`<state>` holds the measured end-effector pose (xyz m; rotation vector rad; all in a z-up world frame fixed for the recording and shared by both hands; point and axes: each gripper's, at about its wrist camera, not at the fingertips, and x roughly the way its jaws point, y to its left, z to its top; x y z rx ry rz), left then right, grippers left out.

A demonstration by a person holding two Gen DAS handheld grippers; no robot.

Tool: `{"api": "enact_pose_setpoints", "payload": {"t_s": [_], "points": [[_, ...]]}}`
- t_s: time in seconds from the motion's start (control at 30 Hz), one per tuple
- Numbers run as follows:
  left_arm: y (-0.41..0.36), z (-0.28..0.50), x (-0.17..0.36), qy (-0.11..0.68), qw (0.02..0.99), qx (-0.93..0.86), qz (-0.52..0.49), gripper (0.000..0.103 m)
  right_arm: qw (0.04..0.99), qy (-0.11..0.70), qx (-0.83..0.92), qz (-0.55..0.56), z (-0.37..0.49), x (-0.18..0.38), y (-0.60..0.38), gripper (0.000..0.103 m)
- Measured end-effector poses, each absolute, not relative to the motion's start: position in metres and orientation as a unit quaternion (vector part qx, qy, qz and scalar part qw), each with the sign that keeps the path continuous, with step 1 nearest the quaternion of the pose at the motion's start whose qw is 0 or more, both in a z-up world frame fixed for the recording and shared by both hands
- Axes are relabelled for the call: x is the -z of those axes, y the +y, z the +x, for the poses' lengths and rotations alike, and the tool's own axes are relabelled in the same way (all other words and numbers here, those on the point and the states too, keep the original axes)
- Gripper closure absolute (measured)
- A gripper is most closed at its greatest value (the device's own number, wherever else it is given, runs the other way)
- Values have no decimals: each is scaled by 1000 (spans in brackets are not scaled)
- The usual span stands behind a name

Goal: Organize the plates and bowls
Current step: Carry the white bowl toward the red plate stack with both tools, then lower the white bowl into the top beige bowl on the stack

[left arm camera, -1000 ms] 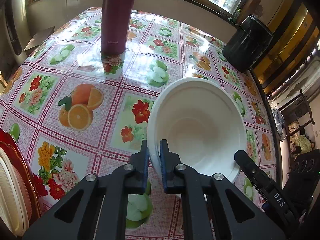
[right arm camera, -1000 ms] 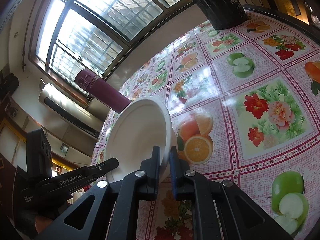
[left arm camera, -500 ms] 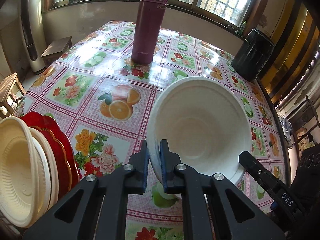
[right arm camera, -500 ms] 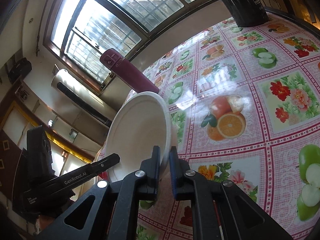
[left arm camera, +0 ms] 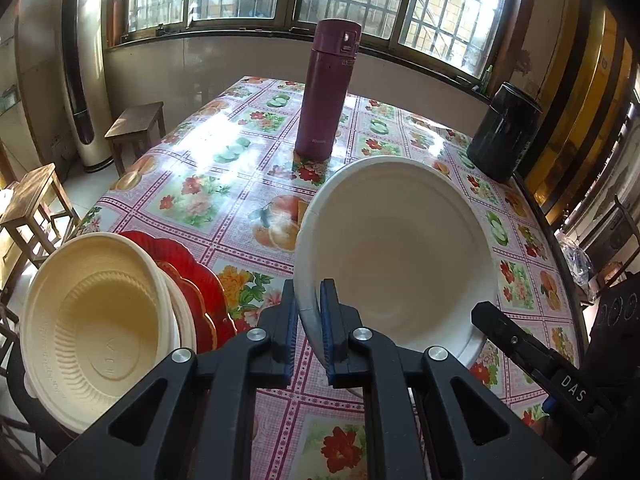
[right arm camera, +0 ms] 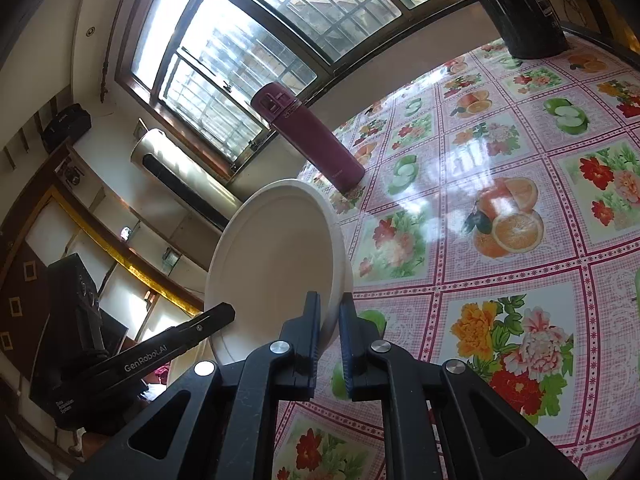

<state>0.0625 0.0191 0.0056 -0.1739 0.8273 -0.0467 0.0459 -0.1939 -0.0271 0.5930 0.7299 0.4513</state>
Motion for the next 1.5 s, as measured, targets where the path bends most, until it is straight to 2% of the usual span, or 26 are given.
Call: {"api": "enact_pose_setpoints", "payload": {"t_s": [0.83, 1.17, 1.5], "points": [[124, 20, -26, 344, 928, -79, -122, 94, 838, 362, -332, 239, 56, 1, -77, 94], [165, 10, -21, 345, 918, -141, -134, 93, 805, 387, -393, 217, 73, -1, -18, 94], [173, 5, -11, 364, 905, -177, -127, 92, 780, 412, -422, 210, 82, 14, 4, 94]]}}
